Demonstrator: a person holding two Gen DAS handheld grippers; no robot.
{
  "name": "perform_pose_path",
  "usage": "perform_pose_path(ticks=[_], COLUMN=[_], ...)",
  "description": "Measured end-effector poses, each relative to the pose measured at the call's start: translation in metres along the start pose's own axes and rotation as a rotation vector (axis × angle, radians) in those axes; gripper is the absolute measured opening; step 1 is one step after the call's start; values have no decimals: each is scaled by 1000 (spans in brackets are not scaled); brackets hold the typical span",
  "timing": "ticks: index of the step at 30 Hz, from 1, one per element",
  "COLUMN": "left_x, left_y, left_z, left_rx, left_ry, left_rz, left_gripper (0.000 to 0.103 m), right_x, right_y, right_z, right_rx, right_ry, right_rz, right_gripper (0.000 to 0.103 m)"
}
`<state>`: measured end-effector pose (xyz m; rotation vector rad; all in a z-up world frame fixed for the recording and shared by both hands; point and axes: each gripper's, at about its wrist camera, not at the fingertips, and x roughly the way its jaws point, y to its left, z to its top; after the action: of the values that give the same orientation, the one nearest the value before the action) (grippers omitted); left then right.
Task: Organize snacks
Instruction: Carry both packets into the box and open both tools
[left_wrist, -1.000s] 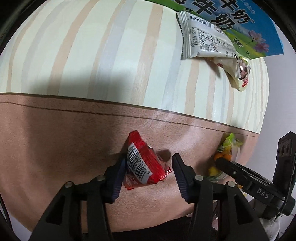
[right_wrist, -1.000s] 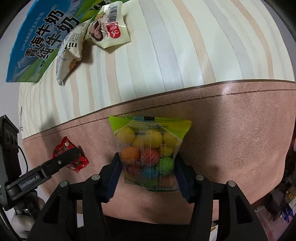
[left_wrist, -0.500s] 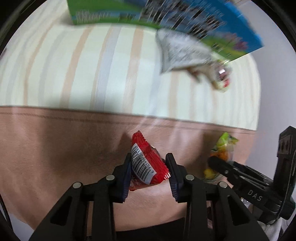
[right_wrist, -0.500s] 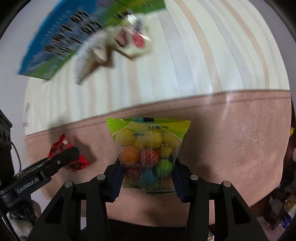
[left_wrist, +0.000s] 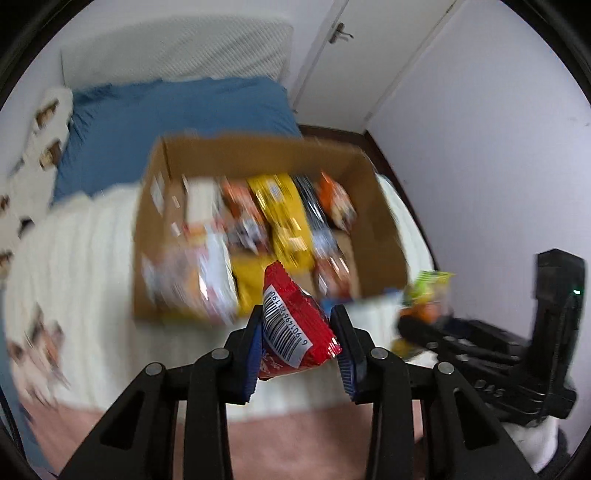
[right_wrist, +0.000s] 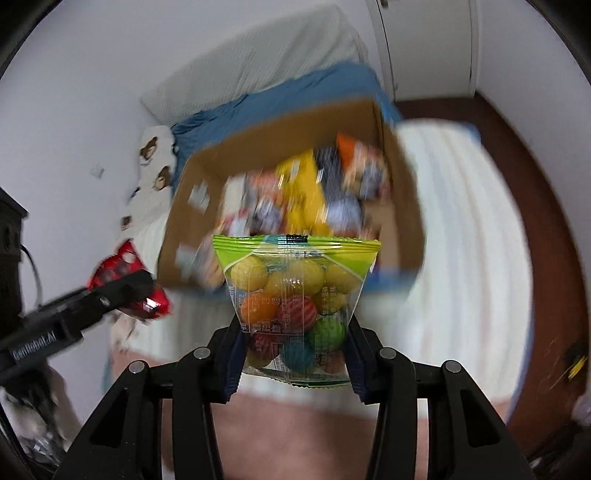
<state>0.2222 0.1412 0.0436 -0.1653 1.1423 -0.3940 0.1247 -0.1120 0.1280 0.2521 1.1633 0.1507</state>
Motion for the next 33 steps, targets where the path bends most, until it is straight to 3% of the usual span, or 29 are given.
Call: perform_pose_path(ticks=[4,7,13,17,18,19,21,23,33], left_x=[35,66,121,141,146,150,149,144,133], left_y=[20,39,73,90,96,101,100,98,86], left_z=[57,83,105,111,113,114,114,114,107], left_rx=[6,8,-14,-46,-74,-97,-94,-89,-97], left_ry=[56,114,206,260,273,290,277,253,223], left_rz=[95,160,243,270,274,270,257,259,252], left_gripper=[33,33,33,36,42,50,76,88,91], right_x=[34,62,111,129,135,139,141,141,133], right_y=[-3,-16,-36,-48,-51,-53,-54,-52,-42], right_z=[61,93,116,110,111,112,112,113,109], right_rx=[-4,4,23,51,65,69,74,70,61], right_ry=[34,78,150,203,221,227,229,223,205], right_rz=[-78,-125,-163,-178,-182,-181,-162,-172,-187], right_gripper=[49,49,49,50,64,90,92,93,96])
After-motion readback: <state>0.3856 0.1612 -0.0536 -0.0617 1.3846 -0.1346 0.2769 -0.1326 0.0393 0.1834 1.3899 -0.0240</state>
